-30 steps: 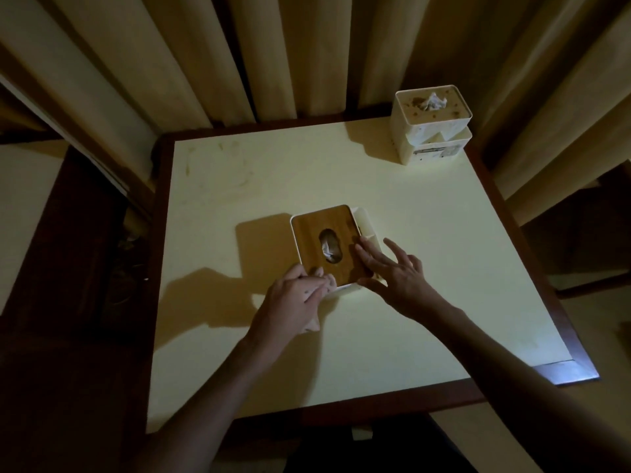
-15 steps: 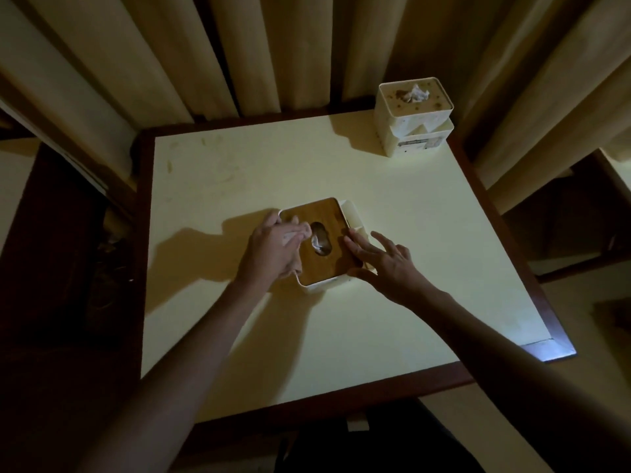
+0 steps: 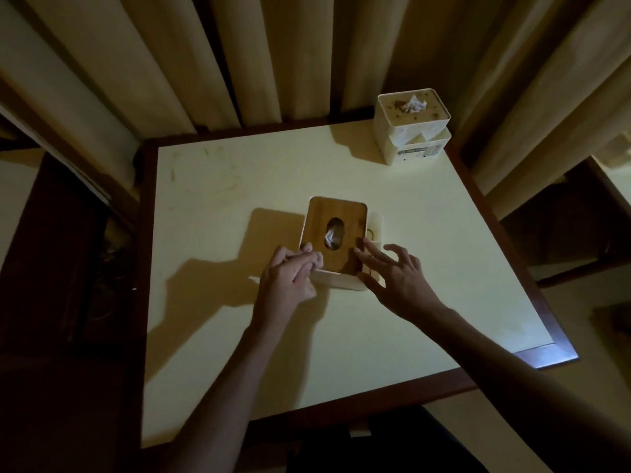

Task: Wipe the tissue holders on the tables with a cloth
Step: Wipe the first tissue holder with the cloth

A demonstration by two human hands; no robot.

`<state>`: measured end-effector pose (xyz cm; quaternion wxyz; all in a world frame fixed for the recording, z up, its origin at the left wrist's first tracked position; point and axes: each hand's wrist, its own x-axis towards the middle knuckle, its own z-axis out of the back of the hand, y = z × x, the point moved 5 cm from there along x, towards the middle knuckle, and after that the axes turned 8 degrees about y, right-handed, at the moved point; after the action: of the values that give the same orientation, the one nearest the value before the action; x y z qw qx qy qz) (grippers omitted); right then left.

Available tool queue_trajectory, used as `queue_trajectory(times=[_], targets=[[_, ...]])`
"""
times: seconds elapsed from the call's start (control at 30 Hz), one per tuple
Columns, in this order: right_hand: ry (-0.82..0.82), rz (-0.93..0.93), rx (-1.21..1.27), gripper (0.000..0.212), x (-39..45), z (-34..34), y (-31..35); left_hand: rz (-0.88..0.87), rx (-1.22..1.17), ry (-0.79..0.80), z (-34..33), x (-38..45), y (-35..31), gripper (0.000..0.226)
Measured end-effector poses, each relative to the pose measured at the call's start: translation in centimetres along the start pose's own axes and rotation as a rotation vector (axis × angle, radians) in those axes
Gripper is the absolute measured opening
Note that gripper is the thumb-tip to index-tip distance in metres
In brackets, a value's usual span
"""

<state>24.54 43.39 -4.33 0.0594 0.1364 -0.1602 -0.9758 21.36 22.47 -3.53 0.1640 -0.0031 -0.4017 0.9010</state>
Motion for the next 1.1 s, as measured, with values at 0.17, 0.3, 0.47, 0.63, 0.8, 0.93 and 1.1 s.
queue_trajectory(times=[0.17, 0.3, 0.47, 0.63, 0.8, 0.93, 1.1], targets=[[-0.092, -0.052, -0.057, 0.055, -1.1, -0.6, 0.7, -0.029, 0.063, 0.093, 0.0, 5.6, -0.4, 0.019], [-0.152, -0.029, 0.014, 0.044, 0.1, 1.1, 0.4, -0.041, -0.015, 0.111, 0.6, 6.9, 0.0, 0.023], [-0.138, -0.01, 0.107, 0.045, 3.6, 2.4, -0.9, 0.207, -0.388, -0.134, 1.2, 2.7, 3.1, 0.024], [0.016, 0.093, 0.016, 0.049, 7.5, 1.3, -1.1, 0.365, -0.545, -0.22, -0.1, -0.6, 3.8, 0.021], [-0.002, 0.078, 0.035, 0.05, 8.1, 0.1, -1.5, 0.433, -0.564, -0.288, -1.1, -1.0, 4.3, 0.021], [0.002, 0.022, 0.023, 0.059, 7.7, -0.1, -1.0, 0.429, -0.579, -0.328, -1.4, -0.1, 3.9, 0.022], [0.085, 0.034, 0.01, 0.063, 8.1, 0.2, -0.9, 0.447, -0.529, -0.354, -2.4, 1.0, 3.2, 0.022]])
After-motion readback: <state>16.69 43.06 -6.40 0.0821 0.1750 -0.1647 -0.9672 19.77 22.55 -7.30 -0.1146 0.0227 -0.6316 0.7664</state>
